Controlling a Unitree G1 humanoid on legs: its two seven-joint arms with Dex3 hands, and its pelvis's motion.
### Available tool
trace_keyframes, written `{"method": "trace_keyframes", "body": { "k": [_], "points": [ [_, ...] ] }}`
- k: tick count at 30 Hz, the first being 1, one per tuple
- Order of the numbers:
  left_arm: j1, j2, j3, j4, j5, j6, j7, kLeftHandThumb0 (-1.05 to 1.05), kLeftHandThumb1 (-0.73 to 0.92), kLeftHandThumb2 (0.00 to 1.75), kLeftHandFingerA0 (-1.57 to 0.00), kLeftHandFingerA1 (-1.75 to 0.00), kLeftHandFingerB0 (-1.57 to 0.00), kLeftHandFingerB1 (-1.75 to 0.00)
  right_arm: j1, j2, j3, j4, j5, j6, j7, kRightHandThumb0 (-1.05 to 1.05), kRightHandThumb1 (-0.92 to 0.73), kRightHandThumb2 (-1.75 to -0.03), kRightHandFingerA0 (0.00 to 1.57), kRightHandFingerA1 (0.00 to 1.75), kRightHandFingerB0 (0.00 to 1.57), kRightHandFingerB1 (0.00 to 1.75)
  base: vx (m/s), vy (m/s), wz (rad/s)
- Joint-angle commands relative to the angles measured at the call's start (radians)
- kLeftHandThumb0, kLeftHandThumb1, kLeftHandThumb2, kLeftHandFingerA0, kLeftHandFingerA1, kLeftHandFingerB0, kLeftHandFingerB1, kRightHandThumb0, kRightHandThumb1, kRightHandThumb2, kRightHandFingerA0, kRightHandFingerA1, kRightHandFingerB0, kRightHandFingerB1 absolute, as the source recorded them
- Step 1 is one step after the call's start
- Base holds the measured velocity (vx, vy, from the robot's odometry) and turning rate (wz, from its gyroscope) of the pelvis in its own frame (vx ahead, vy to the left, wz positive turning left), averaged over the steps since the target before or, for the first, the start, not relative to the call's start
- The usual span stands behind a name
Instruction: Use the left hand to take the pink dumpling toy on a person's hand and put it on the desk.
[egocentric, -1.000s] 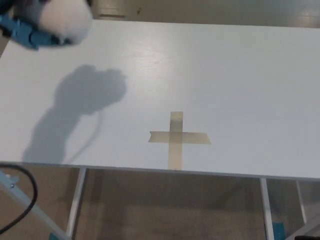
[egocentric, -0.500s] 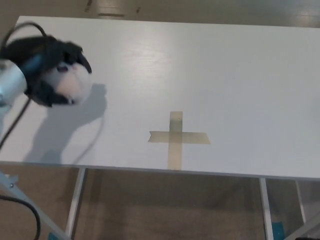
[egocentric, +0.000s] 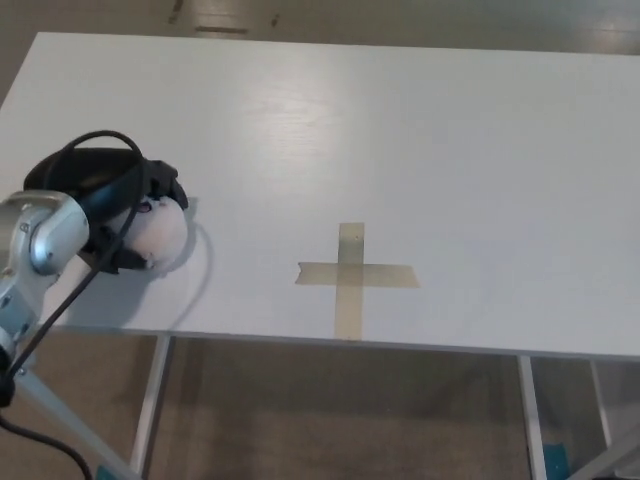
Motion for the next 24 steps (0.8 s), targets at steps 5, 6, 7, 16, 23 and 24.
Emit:
{"method": "trace_keyframes", "body": {
  "k": [5, 6, 7, 16, 23, 24],
  "points": [
    [0.051, 0.013, 0.015, -0.148, -0.002, 0.109, -0.112, -0.85, 0.45, 0.61, 0.0, 0.0, 0.0, -0.12, 0.007, -0.001, -0.012, -0.002, 0.016, 0.008, 0.016, -0.24, -0.71, -0.61, 0.68, 0.46, 0.58, 0.43, 0.0, 0.0, 0.0],
    [0.056, 0.015, 0.018, -0.159, -0.004, 0.103, -0.106, -0.85, 0.45, 0.61, 0.0, 0.0, 0.0, -0.12, 0.007, -0.001, -0.013, -0.002, 0.016, 0.008, 0.016, -0.24, -0.71, -0.61, 0.68, 0.46, 0.58, 0.43, 0.0, 0.0, 0.0],
    [0.063, 0.019, 0.026, -0.182, -0.01, 0.1, -0.108, -0.86, 0.45, 0.61, 0.0, 0.0, 0.0, -0.12, 0.006, -0.002, -0.014, -0.001, 0.016, 0.01, 0.017, -0.24, -0.71, -0.61, 0.68, 0.46, 0.58, 0.43, 0.0, 0.0, 0.0],
    [0.092, 0.049, 0.092, -0.388, -0.023, 0.146, -0.172, -0.89, 0.48, 0.59, 0.0, 0.0, 0.0, -0.13, 0.005, -0.004, -0.012, -0.001, 0.015, 0.01, 0.031, -0.24, -0.71, -0.61, 0.68, 0.46, 0.57, 0.43, 0.0, 0.0, 0.0],
    [0.089, 0.122, 0.273, -0.769, -0.118, 0.201, -0.279, -0.99, 0.45, 0.69, 0.0, 0.0, 0.0, -0.09, -0.003, -0.006, -0.013, 0.001, 0.017, 0.021, 0.032, -0.25, -0.71, -0.61, 0.67, 0.46, 0.57, 0.43, 0.0, 0.0, 0.0],
    [0.096, 0.131, 0.307, -0.82, -0.137, 0.19, -0.28, -1.0, 0.45, 0.7, 0.0, 0.0, 0.0, -0.09, -0.002, -0.007, -0.013, 0.002, 0.017, 0.022, 0.032, -0.25, -0.71, -0.61, 0.68, 0.46, 0.57, 0.43, 0.0, 0.0, 0.0]
  ]
}}
